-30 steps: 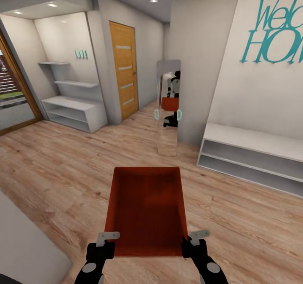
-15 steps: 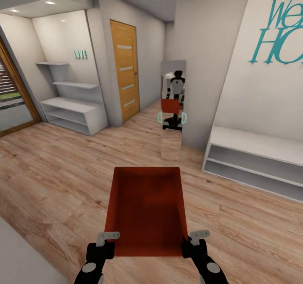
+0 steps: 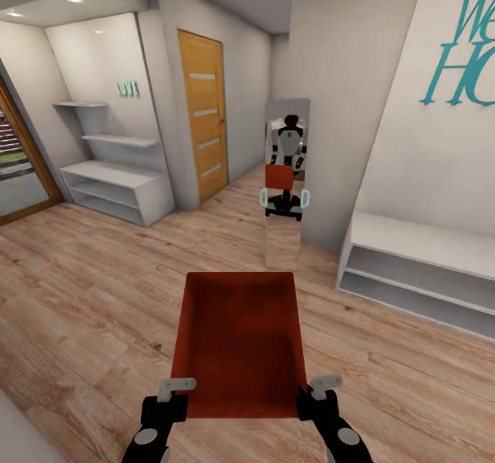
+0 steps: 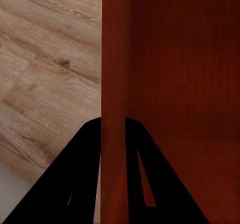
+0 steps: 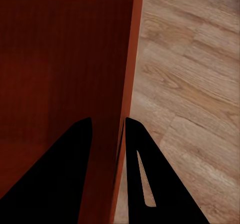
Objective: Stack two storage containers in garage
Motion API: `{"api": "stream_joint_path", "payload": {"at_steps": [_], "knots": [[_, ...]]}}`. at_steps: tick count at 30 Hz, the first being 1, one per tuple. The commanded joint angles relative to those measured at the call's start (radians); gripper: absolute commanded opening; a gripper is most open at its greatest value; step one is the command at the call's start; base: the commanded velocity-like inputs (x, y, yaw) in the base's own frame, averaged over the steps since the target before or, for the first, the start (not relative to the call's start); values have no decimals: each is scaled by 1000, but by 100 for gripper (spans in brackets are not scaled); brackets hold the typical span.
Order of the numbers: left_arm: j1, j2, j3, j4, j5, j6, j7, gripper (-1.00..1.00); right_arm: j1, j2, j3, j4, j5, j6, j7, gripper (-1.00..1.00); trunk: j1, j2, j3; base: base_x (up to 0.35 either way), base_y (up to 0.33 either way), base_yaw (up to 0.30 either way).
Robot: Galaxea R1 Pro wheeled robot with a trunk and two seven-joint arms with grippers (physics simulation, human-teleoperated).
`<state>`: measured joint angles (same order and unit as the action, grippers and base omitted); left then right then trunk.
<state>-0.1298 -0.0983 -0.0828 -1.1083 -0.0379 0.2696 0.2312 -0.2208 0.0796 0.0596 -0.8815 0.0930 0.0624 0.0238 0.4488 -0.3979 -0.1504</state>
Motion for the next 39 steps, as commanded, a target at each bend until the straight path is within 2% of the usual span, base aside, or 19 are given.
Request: {"api": "stream_joint_path", "payload": {"at_steps": [1, 22, 39], "knots": [[-1, 0, 31, -2, -16, 10, 10, -100, -1, 0, 0, -4, 7, 6, 5, -100, 1, -2, -2, 329, -71, 0], [-1, 2, 31, -2, -16, 10, 4, -100, -1, 0, 0, -4, 7, 7, 5, -100, 1, -2, -2, 329, -29, 0], [-1, 2, 31, -2, -16, 10, 4, -100, 0, 0, 0, -4, 7, 7, 5, -100, 1, -2, -2, 328, 92, 0]]}}
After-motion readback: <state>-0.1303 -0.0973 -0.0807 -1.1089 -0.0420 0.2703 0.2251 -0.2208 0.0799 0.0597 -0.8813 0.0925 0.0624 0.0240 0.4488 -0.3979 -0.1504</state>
